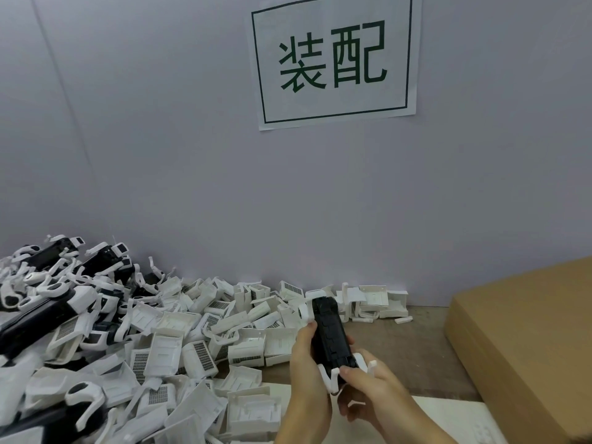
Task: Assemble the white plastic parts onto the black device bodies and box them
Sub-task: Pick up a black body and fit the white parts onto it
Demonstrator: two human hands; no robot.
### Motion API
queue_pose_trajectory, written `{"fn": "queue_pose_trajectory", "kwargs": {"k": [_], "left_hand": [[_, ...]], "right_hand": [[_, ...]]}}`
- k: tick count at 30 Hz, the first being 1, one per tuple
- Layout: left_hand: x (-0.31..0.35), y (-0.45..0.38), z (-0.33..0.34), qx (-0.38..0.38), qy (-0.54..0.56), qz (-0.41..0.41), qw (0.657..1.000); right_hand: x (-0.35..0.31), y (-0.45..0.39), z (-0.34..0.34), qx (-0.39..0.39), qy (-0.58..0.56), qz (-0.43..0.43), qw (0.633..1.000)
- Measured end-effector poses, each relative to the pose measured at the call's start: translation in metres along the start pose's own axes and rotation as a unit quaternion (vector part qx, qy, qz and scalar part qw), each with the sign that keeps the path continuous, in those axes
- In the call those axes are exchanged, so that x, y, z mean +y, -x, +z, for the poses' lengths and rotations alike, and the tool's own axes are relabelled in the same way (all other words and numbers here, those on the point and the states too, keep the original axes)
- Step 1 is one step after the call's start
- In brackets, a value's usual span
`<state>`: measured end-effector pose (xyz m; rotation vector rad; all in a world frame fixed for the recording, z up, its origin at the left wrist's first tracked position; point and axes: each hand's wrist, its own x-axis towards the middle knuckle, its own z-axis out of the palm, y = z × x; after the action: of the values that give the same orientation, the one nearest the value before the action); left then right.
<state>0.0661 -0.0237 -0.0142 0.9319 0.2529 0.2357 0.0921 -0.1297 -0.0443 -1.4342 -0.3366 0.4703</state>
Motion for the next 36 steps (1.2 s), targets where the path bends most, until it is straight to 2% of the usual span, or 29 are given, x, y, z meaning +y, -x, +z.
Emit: {"fn": "queue_pose_trajectory", "kwargs": {"k": [6,12,17,26,36], "left_hand": [[0.0007,-0.0001,-0.0014,-0.004,0.01,0.002,1.0],[-0.0013,0.0019,-0.0033,-0.005,-0.011,-0.004,1.0],[-0.0023,0.0,-0.0044,0.004,-0.014,0.002,1.0],[-0.0035,-0.0002,-0.0054,-0.01,-0.015,0.029,0.999],[-0.0032,-0.0016,-0.0043,-0.006,0.005,0.022,1.0]], "right_hand": [[-0.0021,0.0036,0.0008,-0.017,0.007,-0.002,1.0],[0.0001,0.0053,-0.0004,0.01,0.065,-0.035,0.997],[-0.003,0.0048,0.0015,0.006,0.007,-0.015,1.0],[-0.0027,0.0044,0.0018,-0.004,-0.017,-0.031,0.999],[-0.0048,0.0099,0.0004,0.001,0.082,-0.025,0.996]]}}
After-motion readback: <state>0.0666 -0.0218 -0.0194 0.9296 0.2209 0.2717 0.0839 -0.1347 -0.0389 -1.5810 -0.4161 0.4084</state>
